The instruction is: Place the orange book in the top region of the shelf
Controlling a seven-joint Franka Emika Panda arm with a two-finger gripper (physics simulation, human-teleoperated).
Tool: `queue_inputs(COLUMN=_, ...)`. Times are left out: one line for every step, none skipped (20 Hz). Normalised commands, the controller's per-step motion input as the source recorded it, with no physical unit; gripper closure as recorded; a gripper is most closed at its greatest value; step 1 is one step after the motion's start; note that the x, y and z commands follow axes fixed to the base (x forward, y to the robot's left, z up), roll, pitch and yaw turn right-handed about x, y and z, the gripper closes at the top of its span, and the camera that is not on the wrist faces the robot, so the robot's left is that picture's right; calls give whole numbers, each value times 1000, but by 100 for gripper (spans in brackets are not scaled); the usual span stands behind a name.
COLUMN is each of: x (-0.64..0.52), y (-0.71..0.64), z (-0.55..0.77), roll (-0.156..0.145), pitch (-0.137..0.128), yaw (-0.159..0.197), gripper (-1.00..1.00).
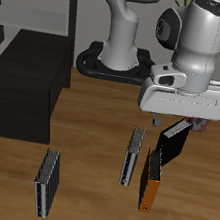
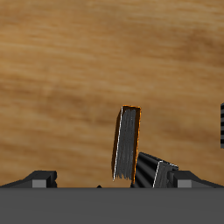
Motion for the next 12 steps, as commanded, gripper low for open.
queue_inputs(x=23, y=-5, z=-180, roll=8, pitch=1, yaw=-6, gripper=-100)
queue_inputs(x=201, y=-14, z=-314, roll=21, pitch=-17, yaw=-12, gripper=-100)
queue_inputs(x=99, y=-19, z=-163, roll=-16, pitch=7, yaw=63, gripper=-100)
queue_inputs(x=185, y=-81, z=-192, roll=-20, pitch=2, yaw=-29, gripper=-100)
queue_inputs(x=-23, y=-27, z=-148, roll=7, pitch=-14, yaw=-5, gripper=-100)
queue_inputs(x=145, y=-59, z=-223, roll=25, pitch=-19, yaw=7, gripper=-100)
queue_inputs(x=184, y=-86, z=-231, roll=-35, pitch=-2, yaw=-24, gripper=-100)
queue_inputs(x=145, y=-28, z=-248, roll=18, pitch=14, yaw=31, gripper=-100)
queue_inputs(x=213, y=-146, z=-281, roll=-45, pitch=8, yaw=-41, gripper=-100)
queue_inputs(x=113, y=-20, z=-249, roll=32, pitch=5, yaw=-1, gripper=-100)
queue_inputs(x=274, y=-146, z=-240, roll=-18, pitch=-17, yaw=9, gripper=-100)
queue_inputs(x=193, y=-167, z=-354, roll=-67, pitch=48, yaw=-26, gripper=-100)
